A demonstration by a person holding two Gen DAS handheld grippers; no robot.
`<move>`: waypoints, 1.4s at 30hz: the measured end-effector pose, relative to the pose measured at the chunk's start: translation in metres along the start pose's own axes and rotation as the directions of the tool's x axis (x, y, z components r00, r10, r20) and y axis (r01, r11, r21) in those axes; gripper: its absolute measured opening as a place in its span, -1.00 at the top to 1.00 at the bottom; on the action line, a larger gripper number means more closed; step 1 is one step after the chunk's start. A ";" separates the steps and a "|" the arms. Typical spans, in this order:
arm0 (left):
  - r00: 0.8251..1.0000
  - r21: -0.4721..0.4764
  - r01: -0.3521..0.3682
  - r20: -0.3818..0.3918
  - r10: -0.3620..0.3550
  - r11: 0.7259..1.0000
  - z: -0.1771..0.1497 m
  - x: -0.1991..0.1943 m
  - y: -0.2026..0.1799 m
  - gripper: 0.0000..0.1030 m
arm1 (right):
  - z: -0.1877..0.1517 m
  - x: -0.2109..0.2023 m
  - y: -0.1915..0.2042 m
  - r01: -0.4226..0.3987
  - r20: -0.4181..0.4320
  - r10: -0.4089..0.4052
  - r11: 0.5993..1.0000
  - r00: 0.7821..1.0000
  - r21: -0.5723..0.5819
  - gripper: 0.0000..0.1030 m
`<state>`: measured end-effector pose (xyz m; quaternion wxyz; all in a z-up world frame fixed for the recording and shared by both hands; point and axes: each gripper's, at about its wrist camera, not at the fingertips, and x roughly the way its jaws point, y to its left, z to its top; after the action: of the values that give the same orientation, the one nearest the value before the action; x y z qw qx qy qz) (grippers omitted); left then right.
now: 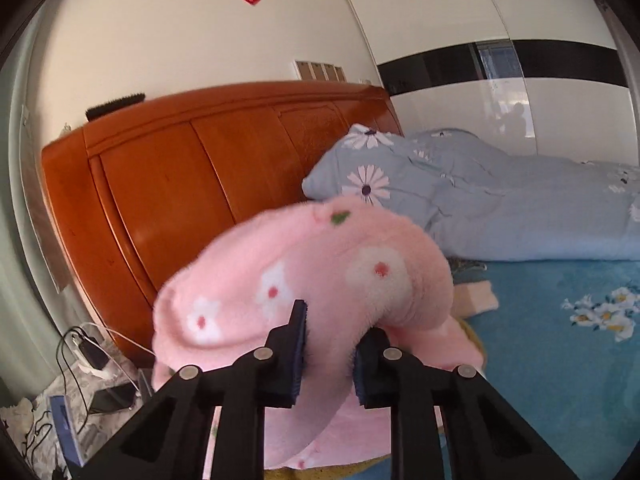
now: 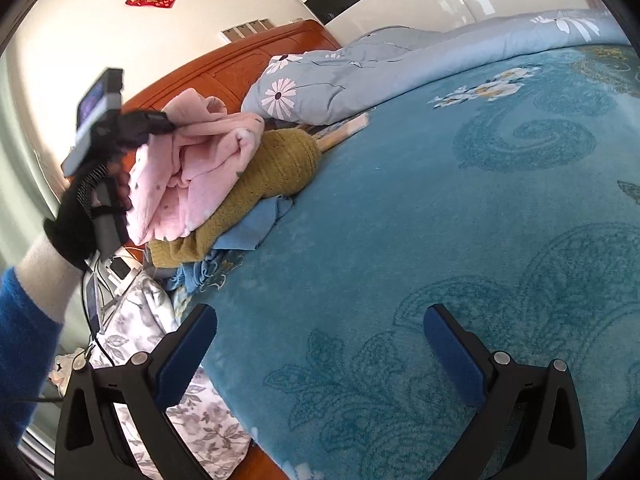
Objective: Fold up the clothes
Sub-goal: 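Grasp the pink fleece garment with the left gripper and lift it, then carry the pink garment with the left gripper and drop it onto the bed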
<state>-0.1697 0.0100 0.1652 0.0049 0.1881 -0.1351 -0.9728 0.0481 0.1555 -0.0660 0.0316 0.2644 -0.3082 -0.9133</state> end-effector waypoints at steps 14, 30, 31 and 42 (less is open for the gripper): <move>0.945 0.099 0.253 0.188 -0.267 0.962 0.135 -0.137 -0.086 0.72 | 0.006 -0.017 -0.015 -0.129 0.068 0.121 0.983 0.990 0.129 -1.00; 0.464 0.234 0.711 0.552 -0.692 0.663 0.317 -0.420 -0.205 0.86 | 0.006 -0.019 -0.021 -0.172 0.058 0.165 0.976 0.985 0.131 -1.00; 0.493 0.240 0.696 0.524 -0.694 0.676 0.317 -0.416 -0.211 0.86 | 0.006 -0.018 -0.020 -0.163 0.050 0.158 0.979 0.986 0.122 -1.00; 0.511 0.026 0.859 -0.113 -0.852 0.511 0.174 -0.256 -0.287 0.38 | -0.002 -0.009 -0.008 -0.033 -0.005 0.033 0.999 0.999 0.018 -1.00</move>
<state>0.0156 0.3470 0.3380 -0.4767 0.2716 -0.0624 -0.8337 0.0581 0.1629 -0.0679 0.0450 0.2619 -0.3208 -0.9091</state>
